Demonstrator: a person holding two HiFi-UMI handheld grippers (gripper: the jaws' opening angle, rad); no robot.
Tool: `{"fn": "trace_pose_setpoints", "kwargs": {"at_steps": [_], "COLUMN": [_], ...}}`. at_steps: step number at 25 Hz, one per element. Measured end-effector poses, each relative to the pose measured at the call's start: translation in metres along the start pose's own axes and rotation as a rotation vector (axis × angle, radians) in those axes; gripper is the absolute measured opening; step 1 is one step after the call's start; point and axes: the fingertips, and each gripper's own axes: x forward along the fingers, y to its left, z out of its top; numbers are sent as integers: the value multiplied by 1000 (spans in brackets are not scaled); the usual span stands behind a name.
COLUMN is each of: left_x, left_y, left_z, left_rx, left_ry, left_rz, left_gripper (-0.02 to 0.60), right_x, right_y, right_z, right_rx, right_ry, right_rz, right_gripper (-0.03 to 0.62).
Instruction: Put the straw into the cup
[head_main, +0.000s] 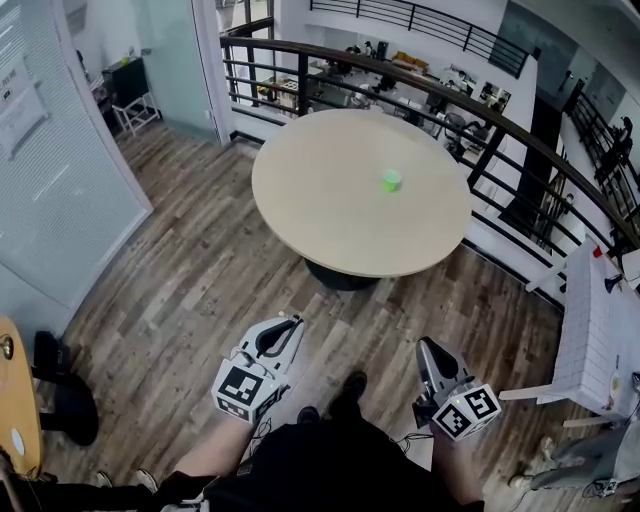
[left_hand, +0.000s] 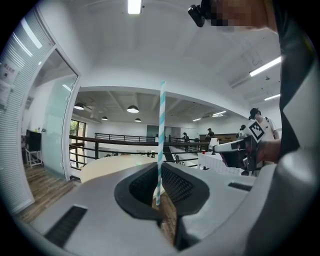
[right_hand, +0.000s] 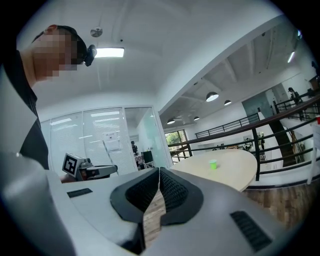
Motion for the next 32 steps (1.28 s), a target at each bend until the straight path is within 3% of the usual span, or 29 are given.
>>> {"fn": "trace_pose_setpoints", "kwargs": {"at_steps": [16,26,32], "left_x": [158,222,261], "left_y": [17,10,32], "left_z": [41,49,57], "left_rx": [20,27,22], "left_ry": [30,46,27], "left_rz": [43,43,31], "left_gripper": [28,28,28], "right_x": [65,74,105], "right_y": [-145,-200,-220], "right_z": [40,44,55], "right_rx": [68,107,95], "right_ry": [6,7,22], "right_rz": [63,80,73], "right_gripper": [23,23,23]}}
